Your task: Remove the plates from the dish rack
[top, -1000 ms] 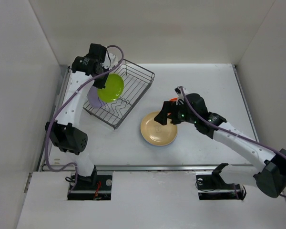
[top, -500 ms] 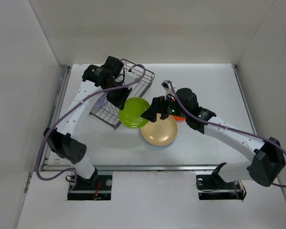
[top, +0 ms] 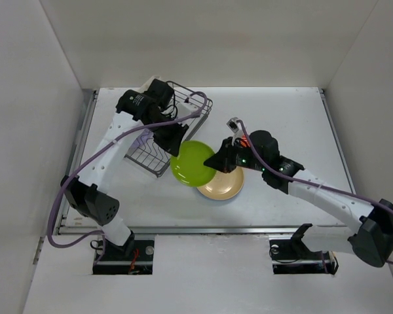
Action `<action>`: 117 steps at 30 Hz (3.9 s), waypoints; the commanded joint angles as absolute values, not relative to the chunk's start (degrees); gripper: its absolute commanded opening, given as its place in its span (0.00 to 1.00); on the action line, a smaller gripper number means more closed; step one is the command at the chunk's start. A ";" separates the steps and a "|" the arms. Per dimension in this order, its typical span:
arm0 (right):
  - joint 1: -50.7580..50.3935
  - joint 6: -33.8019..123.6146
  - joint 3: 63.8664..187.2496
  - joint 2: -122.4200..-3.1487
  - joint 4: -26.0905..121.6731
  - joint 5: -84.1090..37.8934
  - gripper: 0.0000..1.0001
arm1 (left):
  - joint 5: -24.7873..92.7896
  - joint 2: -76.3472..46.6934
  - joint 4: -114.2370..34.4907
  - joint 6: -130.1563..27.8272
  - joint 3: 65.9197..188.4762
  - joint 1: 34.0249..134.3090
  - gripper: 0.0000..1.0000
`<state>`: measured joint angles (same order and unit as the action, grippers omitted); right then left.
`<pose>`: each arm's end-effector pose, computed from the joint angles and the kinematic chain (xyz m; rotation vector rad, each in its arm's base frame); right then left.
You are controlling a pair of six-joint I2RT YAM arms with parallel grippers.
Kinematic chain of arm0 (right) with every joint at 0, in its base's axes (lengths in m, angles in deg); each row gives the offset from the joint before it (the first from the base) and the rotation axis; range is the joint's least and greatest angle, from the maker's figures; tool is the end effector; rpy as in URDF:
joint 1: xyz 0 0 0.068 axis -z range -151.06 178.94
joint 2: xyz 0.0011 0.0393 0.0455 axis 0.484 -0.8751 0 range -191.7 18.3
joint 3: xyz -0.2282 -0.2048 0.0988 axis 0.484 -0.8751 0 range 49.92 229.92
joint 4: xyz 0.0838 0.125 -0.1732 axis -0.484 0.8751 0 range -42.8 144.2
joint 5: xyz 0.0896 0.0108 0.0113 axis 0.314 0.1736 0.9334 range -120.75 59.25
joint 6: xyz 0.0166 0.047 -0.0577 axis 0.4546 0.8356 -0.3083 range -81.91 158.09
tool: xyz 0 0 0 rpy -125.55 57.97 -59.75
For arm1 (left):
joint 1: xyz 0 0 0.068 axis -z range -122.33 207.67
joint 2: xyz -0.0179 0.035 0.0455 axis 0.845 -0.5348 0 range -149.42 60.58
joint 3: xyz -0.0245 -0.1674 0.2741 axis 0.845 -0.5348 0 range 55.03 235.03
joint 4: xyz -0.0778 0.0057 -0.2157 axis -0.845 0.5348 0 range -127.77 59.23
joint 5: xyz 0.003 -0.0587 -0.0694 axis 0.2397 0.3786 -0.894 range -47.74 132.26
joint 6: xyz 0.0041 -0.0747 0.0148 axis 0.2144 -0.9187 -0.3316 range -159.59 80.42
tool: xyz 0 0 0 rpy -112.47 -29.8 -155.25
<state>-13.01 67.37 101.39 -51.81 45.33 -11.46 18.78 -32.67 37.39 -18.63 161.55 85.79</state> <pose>0.1796 0.1903 0.3601 -0.4724 1.9620 1.1430 0.2451 -0.1602 0.4169 1.2120 2.3267 -0.5843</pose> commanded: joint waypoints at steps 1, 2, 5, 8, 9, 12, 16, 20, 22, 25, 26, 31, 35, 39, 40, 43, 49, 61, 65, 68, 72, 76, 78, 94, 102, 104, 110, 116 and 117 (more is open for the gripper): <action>-12.45 69.11 99.32 -48.34 40.96 -15.54 0.00 | 17.65 -31.79 39.14 -19.98 163.74 86.41 0.10; -12.45 69.90 99.32 -47.72 40.96 -16.67 0.00 | 19.31 -32.32 39.13 -21.03 164.36 86.41 0.45; -12.45 71.48 98.79 -46.13 43.50 -20.89 0.00 | 23.61 -32.32 37.12 -23.40 167.17 86.41 1.00; -12.45 72.89 101.94 -45.60 49.62 -29.31 0.00 | 34.67 -33.46 34.92 -28.41 172.78 86.41 1.00; -12.45 73.94 103.09 -45.60 51.48 -31.95 0.00 | 40.71 -34.68 34.05 -29.21 174.98 86.41 1.00; -8.60 75.88 107.66 -48.76 57.82 -40.23 0.00 | 46.99 -35.92 31.41 -31.67 182.72 83.96 1.00; 0.18 76.41 110.30 -52.89 60.56 -41.48 0.00 | 50.25 -37.41 27.19 -30.45 182.65 77.54 1.00; 10.38 76.41 107.76 -55.00 57.66 -34.20 0.00 | 53.42 -41.71 27.18 -27.99 181.51 71.66 1.00; 16.00 76.41 104.78 -55.70 54.51 -26.04 0.00 | 53.42 -42.95 25.70 -27.37 179.59 69.28 1.00; 18.13 76.41 101.79 -58.16 52.74 -25.39 0.00 | 53.95 -42.96 23.41 -26.58 175.10 68.13 1.00; 18.74 76.41 101.00 -58.17 52.12 -24.87 0.00 | 53.95 -43.48 23.40 -26.05 174.22 67.26 1.00; 21.20 76.41 97.48 -60.80 48.78 -23.89 0.00 | 52.46 -44.71 22.17 -24.82 171.14 67.25 1.00; 21.74 76.41 97.47 -64.49 46.59 -23.37 0.00 | 52.46 -46.03 22.17 -25.35 171.13 67.25 1.00; 22.26 76.41 98.08 -68.79 43.42 -20.91 0.00 | 51.93 -46.03 22.17 -25.35 170.60 67.25 1.00; 22.26 75.89 98.09 -69.50 42.81 -20.30 0.00 | 51.93 -46.03 22.17 -25.35 170.60 67.25 1.00; 22.26 75.28 99.40 -72.31 43.85 -20.82 0.05 | 52.45 -46.03 22.17 -25.35 169.29 67.25 1.00; 22.26 72.90 99.41 -73.02 48.51 -23.45 0.70 | 53.78 -46.56 21.65 -24.30 167.97 67.25 1.00; 20.60 71.14 102.13 -73.63 54.76 -28.99 0.79 | 56.58 -47.09 21.64 -22.63 166.30 68.92 1.00; 20.60 70.52 104.94 -76.97 54.75 -27.67 0.78 | 57.81 -47.78 20.33 -22.01 166.82 69.44 1.00; 20.60 69.82 106.96 -76.98 57.04 -27.67 0.78 | 58.43 -49.45 20.85 -22.01 168.76 69.44 1.00; 20.60 69.21 106.44 -72.50 57.65 -27.67 0.78 | 60.62 -52.00 20.85 -20.78 170.08 69.44 0.93; 20.60 68.16 106.44 -68.63 59.76 -26.45 0.78 | 67.19 -54.46 20.15 -20.07 173.32 69.44 0.90; 20.60 67.63 106.44 -66.97 59.76 -26.44 0.78 | 67.75 -55.17 19.01 -19.38 174.47 69.44 0.90; 17.69 64.37 114.44 -64.23 64.77 -23.63 0.78 | 70.66 -50.53 19.62 -23.06 174.65 69.44 0.00; 15.50 63.84 115.57 -60.11 68.54 -22.93 0.78 | 69.43 -41.56 23.14 -23.59 179.21 72.78 0.00; 14.36 63.84 115.58 -58.44 69.87 -23.45 0.78 | 68.90 -38.14 23.14 -23.07 179.22 74.10 0.00; 13.74 64.37 114.52 -49.22 74.52 -26.26 0.78 | 56.88 -31.54 29.63 -23.06 181.06 76.39 0.00; 13.74 66.22 112.60 -38.16 78.65 -29.60 0.78 | 27.97 -36.09 37.20 -23.06 178.35 81.91 0.00; 13.74 66.91 112.59 -36.56 78.66 -30.22 0.78 | 25.59 -37.49 37.20 -23.67 177.82 83.06 0.00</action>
<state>13.92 65.38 112.42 -40.99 76.32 -27.04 41.60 -31.93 33.30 -22.42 180.19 79.78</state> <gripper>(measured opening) 0.778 0.138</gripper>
